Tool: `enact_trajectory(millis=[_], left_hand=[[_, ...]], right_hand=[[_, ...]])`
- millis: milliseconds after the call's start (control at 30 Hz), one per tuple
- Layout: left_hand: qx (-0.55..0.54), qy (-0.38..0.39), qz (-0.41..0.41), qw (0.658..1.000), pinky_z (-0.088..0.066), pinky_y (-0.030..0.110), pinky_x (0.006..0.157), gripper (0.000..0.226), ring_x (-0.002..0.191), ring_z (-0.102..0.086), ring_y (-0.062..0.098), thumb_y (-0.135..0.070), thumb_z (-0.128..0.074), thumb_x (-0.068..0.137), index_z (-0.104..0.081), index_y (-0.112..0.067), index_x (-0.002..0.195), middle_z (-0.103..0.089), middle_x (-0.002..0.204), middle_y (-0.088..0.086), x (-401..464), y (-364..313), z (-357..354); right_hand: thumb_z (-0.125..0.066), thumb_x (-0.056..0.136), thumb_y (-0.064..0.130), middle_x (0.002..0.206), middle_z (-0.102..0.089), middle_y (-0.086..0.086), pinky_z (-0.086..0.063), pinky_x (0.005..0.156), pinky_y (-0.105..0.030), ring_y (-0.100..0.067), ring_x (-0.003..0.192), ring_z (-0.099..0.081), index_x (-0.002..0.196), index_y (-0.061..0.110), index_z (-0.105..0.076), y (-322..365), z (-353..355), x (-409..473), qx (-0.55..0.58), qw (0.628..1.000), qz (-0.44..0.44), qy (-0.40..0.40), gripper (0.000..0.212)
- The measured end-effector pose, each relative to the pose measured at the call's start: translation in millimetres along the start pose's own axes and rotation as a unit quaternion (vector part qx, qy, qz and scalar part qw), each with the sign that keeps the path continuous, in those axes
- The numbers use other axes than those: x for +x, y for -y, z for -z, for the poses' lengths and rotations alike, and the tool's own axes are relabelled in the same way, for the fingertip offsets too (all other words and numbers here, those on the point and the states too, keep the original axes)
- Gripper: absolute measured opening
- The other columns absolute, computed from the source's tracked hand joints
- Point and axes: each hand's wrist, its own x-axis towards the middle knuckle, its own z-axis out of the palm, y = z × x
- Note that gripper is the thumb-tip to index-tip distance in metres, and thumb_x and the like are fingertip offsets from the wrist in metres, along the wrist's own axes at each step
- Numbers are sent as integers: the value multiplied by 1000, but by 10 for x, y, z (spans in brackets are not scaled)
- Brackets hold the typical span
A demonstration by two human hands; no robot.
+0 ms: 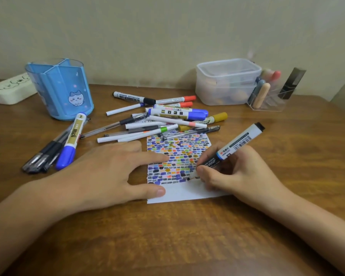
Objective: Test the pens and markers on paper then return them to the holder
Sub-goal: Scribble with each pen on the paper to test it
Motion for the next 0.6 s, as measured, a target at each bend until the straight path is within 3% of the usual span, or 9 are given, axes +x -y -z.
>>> enact_trajectory(millis=[100,267,367,500,600], left_hand=[[0,-1,2,1000,-32,20,62,79,88,-44,-4,-92,-22,64,-14,-70,140,-41,92,-21,2,6,-6],[2,-4,1,1000,-31,20,62,79,87,-43,-5,-92,-22,65,-15,-69,140,-41,91,-21,5,15,-15],[-2,-5,0,1000,-32,20,63,78,89,-43,-5,-92,-23,64,-14,-70,139,-40,91,-21,3,17,-16],[-4,-5,-4,1000,-31,20,63,78,88,-43,-4,-92,-23,65,-14,-71,139,-41,91,-20,3,19,-16],[-4,-2,-3,1000,-32,20,64,78,87,-43,-4,-92,-22,65,-12,-71,139,-42,92,-20,4,23,-13]], right_hand=[[-75,82,24,79,-76,6,-57,63,-26,-9,68,-70,84,24,-72,1,-4,6,-7,1000,2,5,4],[-73,79,28,74,-74,5,-57,60,-28,-11,67,-68,81,24,-72,-4,-3,12,-37,999,7,-9,4],[-73,82,22,73,-74,1,-55,59,-27,-12,64,-68,82,22,-71,-13,-4,9,2,1000,7,-13,2],[-75,82,24,78,-75,7,-55,61,-23,-8,68,-69,84,23,-72,8,-4,0,-3,1000,8,7,3],[-74,80,25,79,-75,7,-58,63,-30,-12,71,-69,82,24,-72,20,-3,0,-28,1000,9,-2,3]])
